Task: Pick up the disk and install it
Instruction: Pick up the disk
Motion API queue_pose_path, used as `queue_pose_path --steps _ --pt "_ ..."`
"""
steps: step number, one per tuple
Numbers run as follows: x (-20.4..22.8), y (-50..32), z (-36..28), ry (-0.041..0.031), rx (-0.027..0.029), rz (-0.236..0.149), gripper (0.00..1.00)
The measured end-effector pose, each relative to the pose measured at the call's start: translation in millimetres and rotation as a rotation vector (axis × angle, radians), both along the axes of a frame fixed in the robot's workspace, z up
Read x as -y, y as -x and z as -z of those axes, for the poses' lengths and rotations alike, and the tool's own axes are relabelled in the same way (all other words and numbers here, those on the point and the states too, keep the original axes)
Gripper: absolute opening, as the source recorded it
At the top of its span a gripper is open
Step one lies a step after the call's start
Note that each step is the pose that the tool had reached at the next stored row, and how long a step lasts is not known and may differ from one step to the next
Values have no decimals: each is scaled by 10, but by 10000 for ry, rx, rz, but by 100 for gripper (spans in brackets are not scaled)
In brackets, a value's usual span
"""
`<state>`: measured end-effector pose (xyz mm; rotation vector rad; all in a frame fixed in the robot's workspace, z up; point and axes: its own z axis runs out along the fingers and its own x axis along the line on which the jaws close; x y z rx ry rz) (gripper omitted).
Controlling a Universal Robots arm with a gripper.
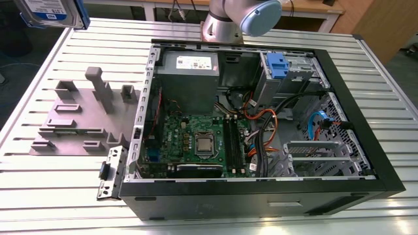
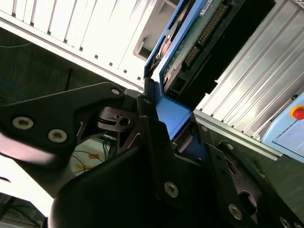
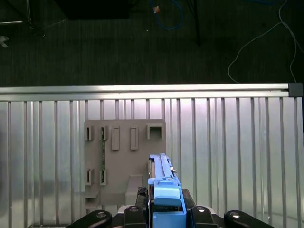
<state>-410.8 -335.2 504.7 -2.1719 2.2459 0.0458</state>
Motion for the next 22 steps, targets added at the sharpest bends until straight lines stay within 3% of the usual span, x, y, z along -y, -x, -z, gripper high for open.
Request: queue_pose_path --steps 13,22 --pt "11 -193 0 1 0 0 36" --pt "137 -225 2 1 0 14 36"
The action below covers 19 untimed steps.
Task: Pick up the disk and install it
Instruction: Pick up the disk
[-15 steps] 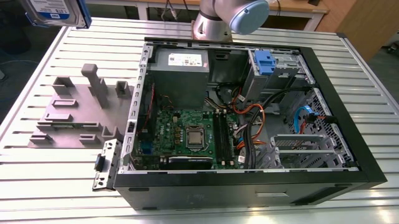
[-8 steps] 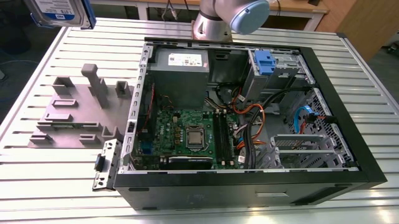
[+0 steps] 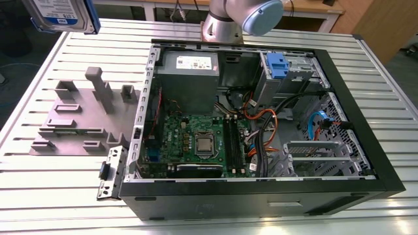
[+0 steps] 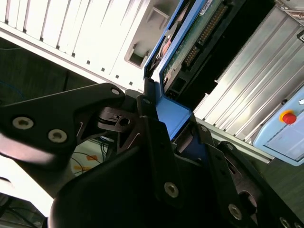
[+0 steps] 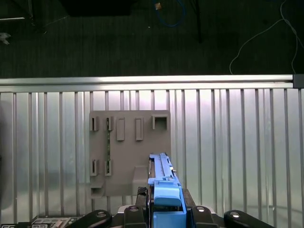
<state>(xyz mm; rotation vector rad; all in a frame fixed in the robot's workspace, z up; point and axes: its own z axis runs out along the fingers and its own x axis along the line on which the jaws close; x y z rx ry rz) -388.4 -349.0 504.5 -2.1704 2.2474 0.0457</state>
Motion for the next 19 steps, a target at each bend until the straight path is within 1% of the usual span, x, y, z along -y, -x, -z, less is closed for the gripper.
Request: queue_pose_path --steps 4,11,19 --pt "18 -42 0 -1 0 4 36" --pt "22 -163 0 0 -1 8 36" --pt "23 -253 1 -1 1 7 36"
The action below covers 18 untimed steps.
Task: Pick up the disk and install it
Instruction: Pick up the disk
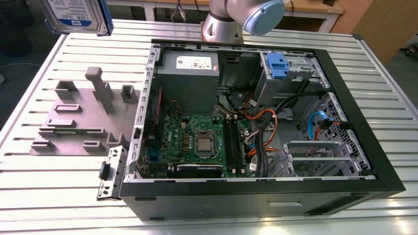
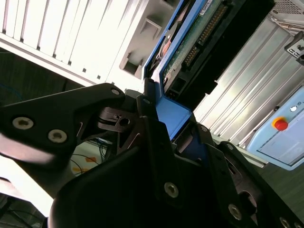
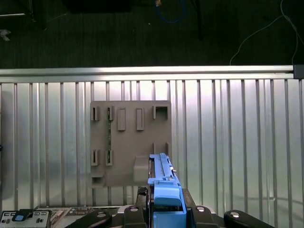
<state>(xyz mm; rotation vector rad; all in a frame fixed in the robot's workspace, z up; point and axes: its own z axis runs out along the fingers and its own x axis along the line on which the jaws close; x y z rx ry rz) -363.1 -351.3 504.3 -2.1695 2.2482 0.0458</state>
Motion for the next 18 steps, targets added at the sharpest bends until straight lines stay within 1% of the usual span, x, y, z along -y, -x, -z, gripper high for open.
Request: queue_pose_path --steps 9,18 --pt "0 -36 0 -4 0 0 36" --pt "0 -38 0 -10 0 1 36"
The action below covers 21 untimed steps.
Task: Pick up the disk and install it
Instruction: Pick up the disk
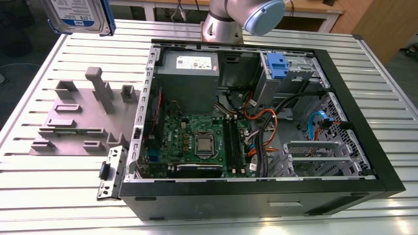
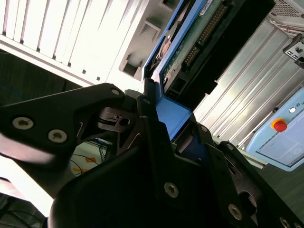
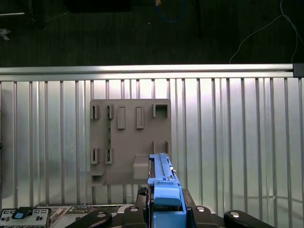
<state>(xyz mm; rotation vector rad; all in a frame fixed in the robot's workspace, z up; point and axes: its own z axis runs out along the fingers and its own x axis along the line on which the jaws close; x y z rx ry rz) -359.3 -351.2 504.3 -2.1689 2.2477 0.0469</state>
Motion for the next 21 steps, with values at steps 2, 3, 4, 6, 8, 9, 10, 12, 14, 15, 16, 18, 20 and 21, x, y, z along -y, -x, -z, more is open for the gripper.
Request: queue_pose_path --steps 2,3,4,6,8,9,10,12,14,15,16,18,20,21 --pt "0 0 0 0 0 0 36" --pt "0 0 0 0 -1 0 36" --pt "3 0 0 1 0 -1 36" --pt "21 0 0 11 -1 -1 36" --pt "49 0 0 34 0 -1 36" --pt "59 0 0 52 1 -1 36" --pt "62 0 1 75 1 0 36" --pt "63 -2 1 137 -1 0 36" --pt "64 -18 5 189 7 -2 36" --pt "63 -39 8 213 11 0 36" --pt "63 -72 11 229 18 1 36" --pt "63 -164 18 240 28 1 36" --pt "64 -254 25 247 33 0 36" --pt "64 -300 29 249 35 -1 36"
